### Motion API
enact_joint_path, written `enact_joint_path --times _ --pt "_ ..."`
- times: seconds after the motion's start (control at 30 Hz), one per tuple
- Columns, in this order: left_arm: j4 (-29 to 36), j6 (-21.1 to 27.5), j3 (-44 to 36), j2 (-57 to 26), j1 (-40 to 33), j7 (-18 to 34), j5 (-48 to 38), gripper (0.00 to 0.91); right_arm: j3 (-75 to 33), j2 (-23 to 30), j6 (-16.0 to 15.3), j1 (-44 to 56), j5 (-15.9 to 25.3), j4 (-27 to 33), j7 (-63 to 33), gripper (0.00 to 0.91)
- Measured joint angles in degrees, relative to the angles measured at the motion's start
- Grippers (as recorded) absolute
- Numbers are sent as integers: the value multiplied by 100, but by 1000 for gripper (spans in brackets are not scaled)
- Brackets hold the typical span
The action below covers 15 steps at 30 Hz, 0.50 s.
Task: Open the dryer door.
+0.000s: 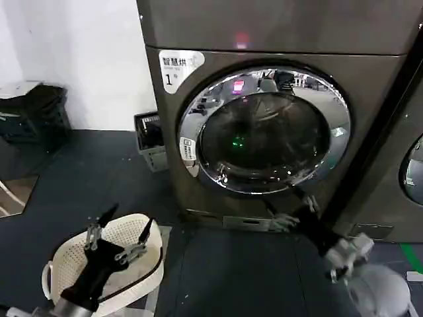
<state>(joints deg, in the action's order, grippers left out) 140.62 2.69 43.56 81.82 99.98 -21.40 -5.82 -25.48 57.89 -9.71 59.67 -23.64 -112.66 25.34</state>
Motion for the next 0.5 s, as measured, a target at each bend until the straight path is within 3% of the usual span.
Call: enact_joint_path --times 0.5 --pt "247 379 -7 83 137 -112 -82 907 1875 645 49 -2032 122 1563 55 907"
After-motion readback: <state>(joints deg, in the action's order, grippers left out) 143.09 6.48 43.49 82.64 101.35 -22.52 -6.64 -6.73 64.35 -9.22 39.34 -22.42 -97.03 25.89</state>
